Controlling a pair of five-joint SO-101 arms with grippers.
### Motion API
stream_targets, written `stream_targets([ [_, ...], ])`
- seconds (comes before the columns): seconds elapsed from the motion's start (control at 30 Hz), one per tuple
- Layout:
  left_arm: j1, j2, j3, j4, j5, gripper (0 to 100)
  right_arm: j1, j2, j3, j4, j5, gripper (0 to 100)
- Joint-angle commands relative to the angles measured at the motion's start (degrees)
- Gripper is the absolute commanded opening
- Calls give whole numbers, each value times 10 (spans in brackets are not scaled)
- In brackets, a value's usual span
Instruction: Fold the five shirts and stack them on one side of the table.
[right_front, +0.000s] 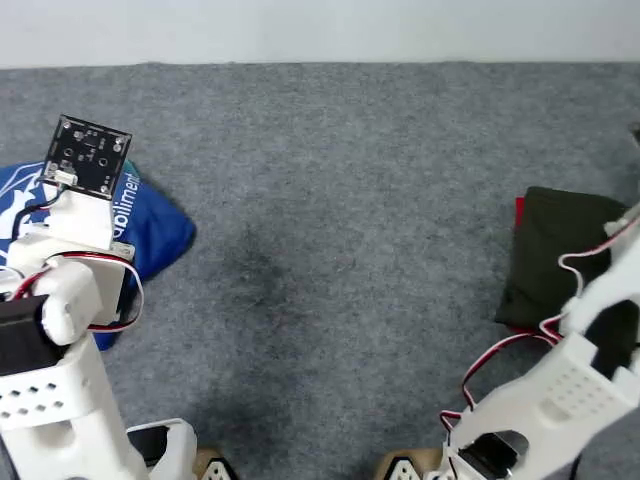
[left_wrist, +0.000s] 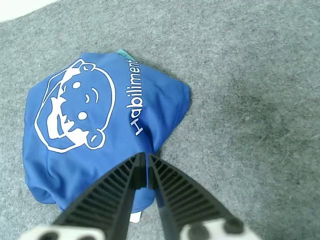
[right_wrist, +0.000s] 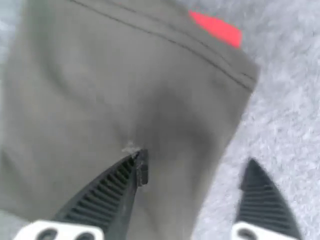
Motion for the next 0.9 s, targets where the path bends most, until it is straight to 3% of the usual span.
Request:
stream_targets([
  [0.0, -1, -7, -2, 6, -5, 14, -34, -54, -22, 13, -27, 61],
  [0.03, -2, -8, -2, 6, -5, 14, -37, -54, -22, 5, -27, 8],
  [0.13, -4, -9, -2, 6, -5, 14, -31, -50, -18, -28, -26, 43],
  [0.43, -4, -10, -2, 6, -4, 14, 37, 49, -20, -182, -25, 9],
  [0.63, -4, -10, -2, 6, -4, 14, 30, 180, -35, -293, -25, 9],
  [0.87, -4, -10, -2, 7, -4, 14, 4, 100, -135, -116, -29, 9],
])
